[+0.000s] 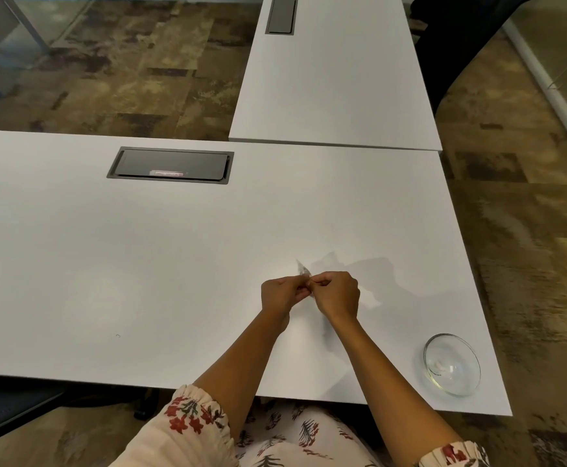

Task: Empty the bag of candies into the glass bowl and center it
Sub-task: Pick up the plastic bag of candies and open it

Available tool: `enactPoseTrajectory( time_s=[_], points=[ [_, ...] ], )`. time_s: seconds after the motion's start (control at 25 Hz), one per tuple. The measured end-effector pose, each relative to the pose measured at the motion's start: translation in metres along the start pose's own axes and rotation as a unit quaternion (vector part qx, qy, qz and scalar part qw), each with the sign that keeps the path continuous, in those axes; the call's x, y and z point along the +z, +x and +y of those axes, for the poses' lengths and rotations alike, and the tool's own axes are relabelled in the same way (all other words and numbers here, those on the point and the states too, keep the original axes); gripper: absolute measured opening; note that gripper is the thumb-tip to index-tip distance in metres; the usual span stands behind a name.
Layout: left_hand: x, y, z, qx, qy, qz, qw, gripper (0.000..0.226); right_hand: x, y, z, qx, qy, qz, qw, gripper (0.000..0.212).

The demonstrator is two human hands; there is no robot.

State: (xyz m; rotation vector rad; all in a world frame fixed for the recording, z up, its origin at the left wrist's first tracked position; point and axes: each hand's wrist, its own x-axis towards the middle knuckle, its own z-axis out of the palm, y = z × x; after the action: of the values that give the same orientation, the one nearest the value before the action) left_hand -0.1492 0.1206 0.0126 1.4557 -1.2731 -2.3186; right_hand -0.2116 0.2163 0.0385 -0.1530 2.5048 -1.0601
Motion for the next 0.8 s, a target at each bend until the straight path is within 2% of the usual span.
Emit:
enactPoseTrajectory(
  time_s=[0.2,0.44,0.64,0.8],
  points=[
    [0.0032,-0.0003,0.0021,-0.008,-0.011,0.003,1.0,0.012,-0.0041,0.0044,0.0034,0.012,0.042,-0.007,0.999,0.01],
    [0.0051,0.0001,0.0083,0.017,0.033,-0.014,0.999,0.014,-0.0039,0.0048,0.0074,0.065,0.16,-0.032,0.984,0.012],
    [0.0082,-0.0006,0.008,0.028,0.054,-0.008,0.998,0.014,0.0001,0.0078,0.0048,0.077,0.131,-0.027,0.988,0.016],
    [0.0087,-0.0014,0.0102,0.033,0.078,0.0,0.996,0.014,0.0009,0.0077,0.003,0.078,0.134,-0.016,0.988,0.011]
  ],
)
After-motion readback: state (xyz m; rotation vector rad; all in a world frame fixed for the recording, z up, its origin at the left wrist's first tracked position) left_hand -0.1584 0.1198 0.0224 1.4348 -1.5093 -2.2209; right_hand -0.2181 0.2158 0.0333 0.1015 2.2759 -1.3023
